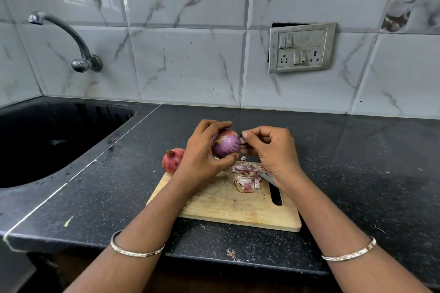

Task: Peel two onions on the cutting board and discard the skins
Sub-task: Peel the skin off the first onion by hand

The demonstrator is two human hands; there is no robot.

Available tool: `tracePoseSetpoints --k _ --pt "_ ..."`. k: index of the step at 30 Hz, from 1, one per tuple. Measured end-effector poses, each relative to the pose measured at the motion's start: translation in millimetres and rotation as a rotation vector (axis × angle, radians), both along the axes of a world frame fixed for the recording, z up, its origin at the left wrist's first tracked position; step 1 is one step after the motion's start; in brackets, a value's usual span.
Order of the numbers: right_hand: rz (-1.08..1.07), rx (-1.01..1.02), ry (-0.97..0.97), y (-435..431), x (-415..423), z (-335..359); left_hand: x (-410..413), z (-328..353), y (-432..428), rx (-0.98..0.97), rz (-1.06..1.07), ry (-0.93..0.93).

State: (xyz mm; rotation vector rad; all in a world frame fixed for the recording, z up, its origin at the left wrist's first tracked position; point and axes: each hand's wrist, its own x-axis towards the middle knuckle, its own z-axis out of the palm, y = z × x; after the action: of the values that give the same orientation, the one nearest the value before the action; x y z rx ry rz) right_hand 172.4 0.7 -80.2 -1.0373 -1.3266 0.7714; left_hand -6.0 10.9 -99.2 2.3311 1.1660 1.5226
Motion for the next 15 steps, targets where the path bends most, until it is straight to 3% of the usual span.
tracePoseSetpoints --k 15 --pt "-0.263 0.054 -0.375 5.1 0.9 -6.2 4.5 5.1 -7.3 -0.051 -0.064 -0.117"
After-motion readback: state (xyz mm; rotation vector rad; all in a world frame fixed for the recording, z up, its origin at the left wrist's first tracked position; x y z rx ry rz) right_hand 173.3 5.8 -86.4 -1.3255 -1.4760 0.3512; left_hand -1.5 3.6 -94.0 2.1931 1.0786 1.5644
